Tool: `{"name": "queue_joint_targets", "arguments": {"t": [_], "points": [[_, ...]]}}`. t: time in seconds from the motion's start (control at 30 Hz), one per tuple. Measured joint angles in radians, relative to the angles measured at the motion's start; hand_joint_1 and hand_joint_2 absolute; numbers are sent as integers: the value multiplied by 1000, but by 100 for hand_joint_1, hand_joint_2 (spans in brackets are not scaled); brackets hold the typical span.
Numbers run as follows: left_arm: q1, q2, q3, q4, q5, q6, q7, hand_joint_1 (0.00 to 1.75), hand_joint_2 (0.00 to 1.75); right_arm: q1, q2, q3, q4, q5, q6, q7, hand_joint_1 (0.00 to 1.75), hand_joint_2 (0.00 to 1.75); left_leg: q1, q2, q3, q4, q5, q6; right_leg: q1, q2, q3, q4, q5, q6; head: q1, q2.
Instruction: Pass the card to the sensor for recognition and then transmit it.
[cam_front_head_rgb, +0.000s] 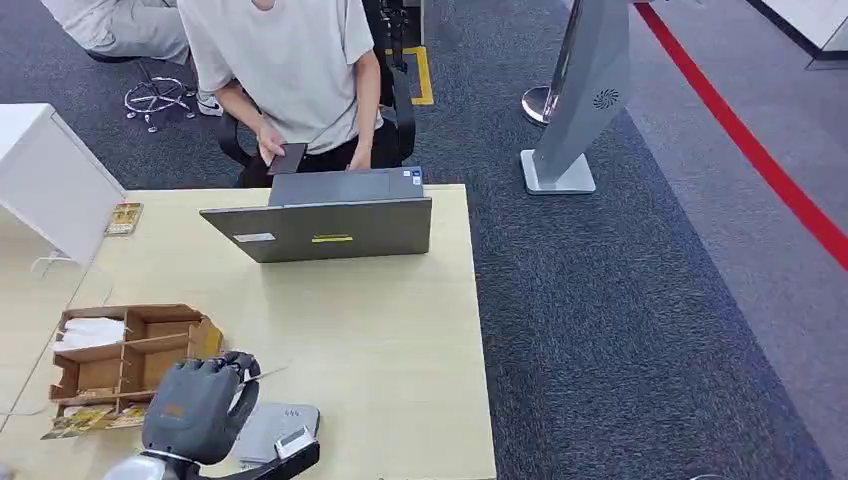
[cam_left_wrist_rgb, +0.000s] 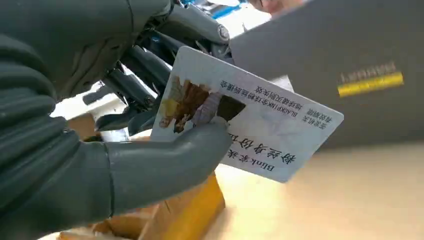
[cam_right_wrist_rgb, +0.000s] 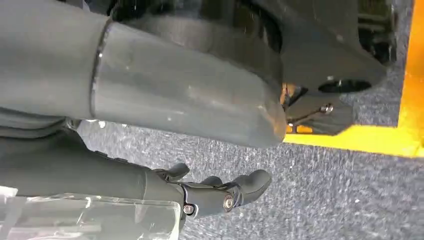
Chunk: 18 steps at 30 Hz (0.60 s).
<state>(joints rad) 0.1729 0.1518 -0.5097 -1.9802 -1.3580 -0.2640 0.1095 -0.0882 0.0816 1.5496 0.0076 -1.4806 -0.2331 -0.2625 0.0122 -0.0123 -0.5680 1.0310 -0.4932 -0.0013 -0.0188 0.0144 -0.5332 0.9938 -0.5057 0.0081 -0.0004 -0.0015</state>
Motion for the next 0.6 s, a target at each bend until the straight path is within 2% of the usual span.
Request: {"name": "queue_joint_targets", "arguments": {"t": [0.2,0.37,0.6], "points": [[0,5,-12,53,7,-83,25,175,175,-5,-6,4,1,29,14,7,0,0,0,0,0,0,0,0,0,0,0,0,0,0,0,0],[0,13,-23,84,6,-110,32,175,175,-8,-8,4,2,23,14,10,0,0,0,0,0,0,0,0,0,0,0,0,0,0,0,0],[0,17,-28,116,-9,-231,54,175,175,-16,-12,-10,2,-58,3,12,0,0,0,0,0,0,0,0,0,0,0,0,0,0,0,0]]}}
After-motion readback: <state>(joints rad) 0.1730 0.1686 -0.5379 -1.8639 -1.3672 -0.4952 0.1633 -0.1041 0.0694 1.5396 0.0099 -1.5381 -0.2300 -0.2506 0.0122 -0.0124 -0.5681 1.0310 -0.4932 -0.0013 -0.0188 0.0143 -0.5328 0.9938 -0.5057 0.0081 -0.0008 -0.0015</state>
